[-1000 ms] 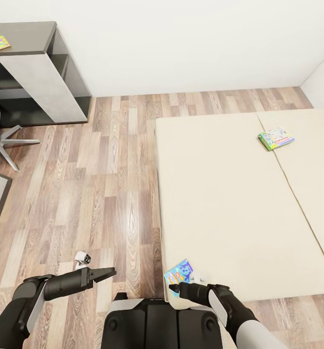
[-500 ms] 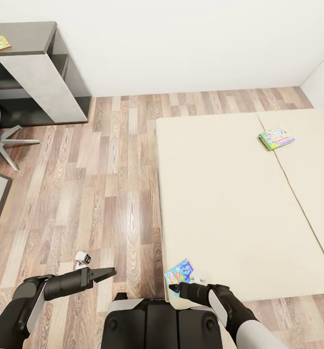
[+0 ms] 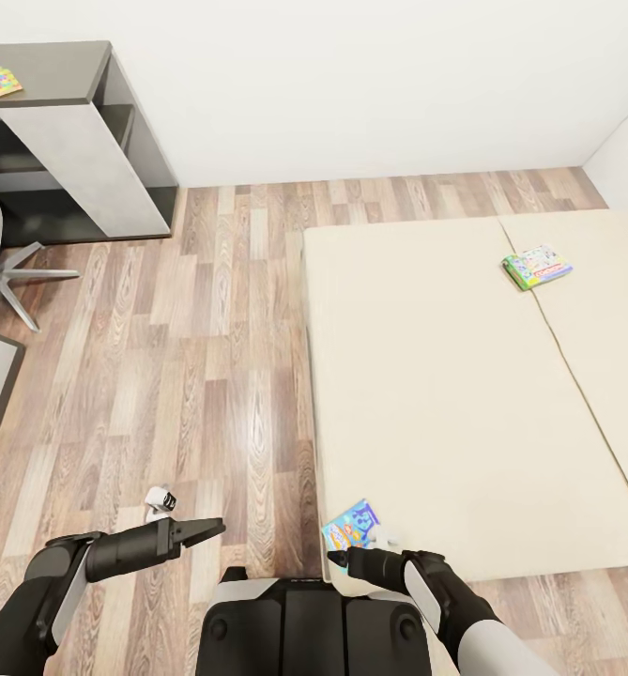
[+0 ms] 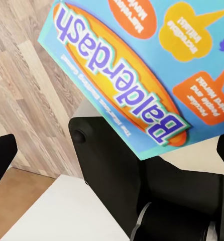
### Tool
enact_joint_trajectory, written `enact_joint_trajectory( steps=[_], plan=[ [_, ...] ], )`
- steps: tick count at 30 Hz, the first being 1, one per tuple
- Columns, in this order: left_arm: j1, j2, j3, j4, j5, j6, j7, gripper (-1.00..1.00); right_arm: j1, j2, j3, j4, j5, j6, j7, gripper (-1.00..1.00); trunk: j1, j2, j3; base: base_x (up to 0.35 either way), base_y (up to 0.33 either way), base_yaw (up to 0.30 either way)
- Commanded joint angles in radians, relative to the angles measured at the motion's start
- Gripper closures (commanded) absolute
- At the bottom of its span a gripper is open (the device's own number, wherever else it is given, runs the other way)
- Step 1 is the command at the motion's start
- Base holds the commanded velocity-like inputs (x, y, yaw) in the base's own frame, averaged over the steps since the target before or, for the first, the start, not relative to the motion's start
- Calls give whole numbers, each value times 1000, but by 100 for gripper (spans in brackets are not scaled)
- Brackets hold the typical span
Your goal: Put all the toys in the child's room - the three board games (two on the bed and one on the table), the two jigsaw puzzles on the table, and the tennis ball on the table - inside the toy box on the table in the child's room.
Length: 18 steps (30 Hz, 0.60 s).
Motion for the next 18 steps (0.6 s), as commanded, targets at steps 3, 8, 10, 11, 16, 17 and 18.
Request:
enact_joint_trajectory(
  steps=[3,8,10,11,16,17,18],
  plan=[
    [0,0,0,0,0,11,-4,-100,0,0,-1,-1,-7,8,-1,-100,1,-1,-1,-2,2,0],
    [0,0,0,0,0,11,-4,-100,0,0,-1,-1,-7,8,-1,-100,1,-1,-1,0,16,0],
    [0,0,1,0,0,11,-4,-100,0,0,-1,-1,-8,8,-1,-100,1,-1,-1,0,89,0],
    [0,0,1,0,0,11,-4,-100,0,0,-1,-1,-8,8,-1,-100,1,-1,-1,0,97,0],
    [0,0,1,0,0,11,-4,-100,0,0,-1,-1,-8,8,-1,-100,1,-1,-1,0,38,0],
    [0,1,1,0,0,11,-4,-100,0,0,-1,-1,-7,8,-1,-100,1,-1,-1,0,11,0],
    [0,1,1,0,0,11,-4,-100,0,0,-1,-1,-8,8,-1,-100,1,-1,-1,0,7,0]
  ],
)
